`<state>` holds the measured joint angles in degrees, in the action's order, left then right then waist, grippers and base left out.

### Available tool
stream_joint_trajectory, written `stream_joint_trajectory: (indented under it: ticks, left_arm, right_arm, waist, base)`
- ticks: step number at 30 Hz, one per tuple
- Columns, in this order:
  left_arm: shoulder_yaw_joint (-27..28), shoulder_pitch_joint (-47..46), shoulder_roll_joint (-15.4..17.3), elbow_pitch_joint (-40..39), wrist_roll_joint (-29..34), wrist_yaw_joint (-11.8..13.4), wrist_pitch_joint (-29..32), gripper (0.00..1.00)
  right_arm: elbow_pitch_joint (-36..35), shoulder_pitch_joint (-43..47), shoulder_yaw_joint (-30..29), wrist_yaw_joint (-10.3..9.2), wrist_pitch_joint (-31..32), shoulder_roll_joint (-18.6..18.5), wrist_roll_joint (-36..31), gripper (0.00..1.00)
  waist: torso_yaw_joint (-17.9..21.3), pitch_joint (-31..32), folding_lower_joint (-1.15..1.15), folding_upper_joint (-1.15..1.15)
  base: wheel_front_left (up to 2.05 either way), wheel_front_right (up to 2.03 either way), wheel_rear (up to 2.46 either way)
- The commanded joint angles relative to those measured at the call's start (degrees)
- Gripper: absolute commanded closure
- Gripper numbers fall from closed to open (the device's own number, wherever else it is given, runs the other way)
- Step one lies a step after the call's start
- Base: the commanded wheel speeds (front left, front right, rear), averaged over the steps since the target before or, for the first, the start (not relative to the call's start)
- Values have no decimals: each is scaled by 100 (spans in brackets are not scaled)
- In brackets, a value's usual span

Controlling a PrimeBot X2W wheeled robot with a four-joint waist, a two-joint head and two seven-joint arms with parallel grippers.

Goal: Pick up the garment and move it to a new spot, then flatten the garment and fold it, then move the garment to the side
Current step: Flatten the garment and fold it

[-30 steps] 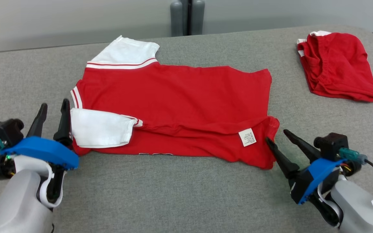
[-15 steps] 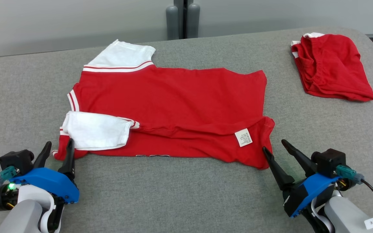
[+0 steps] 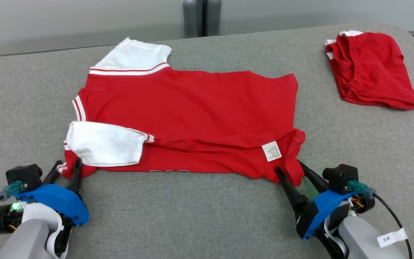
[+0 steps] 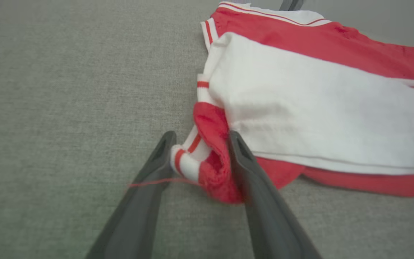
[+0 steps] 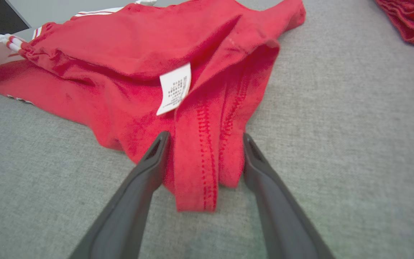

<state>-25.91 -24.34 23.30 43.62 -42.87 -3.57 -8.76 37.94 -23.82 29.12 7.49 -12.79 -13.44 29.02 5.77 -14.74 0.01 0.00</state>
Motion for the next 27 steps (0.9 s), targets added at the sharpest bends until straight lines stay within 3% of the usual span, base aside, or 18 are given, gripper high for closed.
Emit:
stream_joint_trajectory:
  ticks: [1, 8, 14, 22, 26, 27]
  left_arm:
    - [16, -60, -31, 75, -45, -39, -41, 100]
    - [59, 87, -196, 162, -242, -194, -281, 100]
    - [111, 660, -305, -252, -424, -238, -459, 100]
    - [221, 1931, -279, -1229, -551, 168, -548, 100]
    - [153, 2321, -310, -1604, -543, 387, -495, 98]
    - [118, 2372, -304, -1697, -482, 451, -496, 20]
  right_arm:
    - [78, -103, -33, 1, -67, 10, 20, 100]
    - [196, 116, -245, 1, -209, -89, 248, 100]
    - [-225, 803, -439, 1, -236, -340, 446, 100]
    - [-1167, 1939, -837, 0, 183, -713, 535, 100]
    - [-1499, 2334, -1088, 1, 524, -647, 541, 100]
    - [-1564, 2371, -1147, 1, 572, -608, 494, 52]
  waist:
    - [-30, 14, -1, 0]
    - [-205, 321, -1, 0]
    - [-378, 756, -1, 0]
    - [-479, 986, -1, 0]
    - [-522, 996, -1, 0]
    - [-528, 1003, -1, 0]
  base:
    - [0, 0, 0]
    - [0, 0, 0]
    - [0, 0, 0]
    - [0, 0, 0]
    - [0, 0, 0]
    - [0, 0, 0]
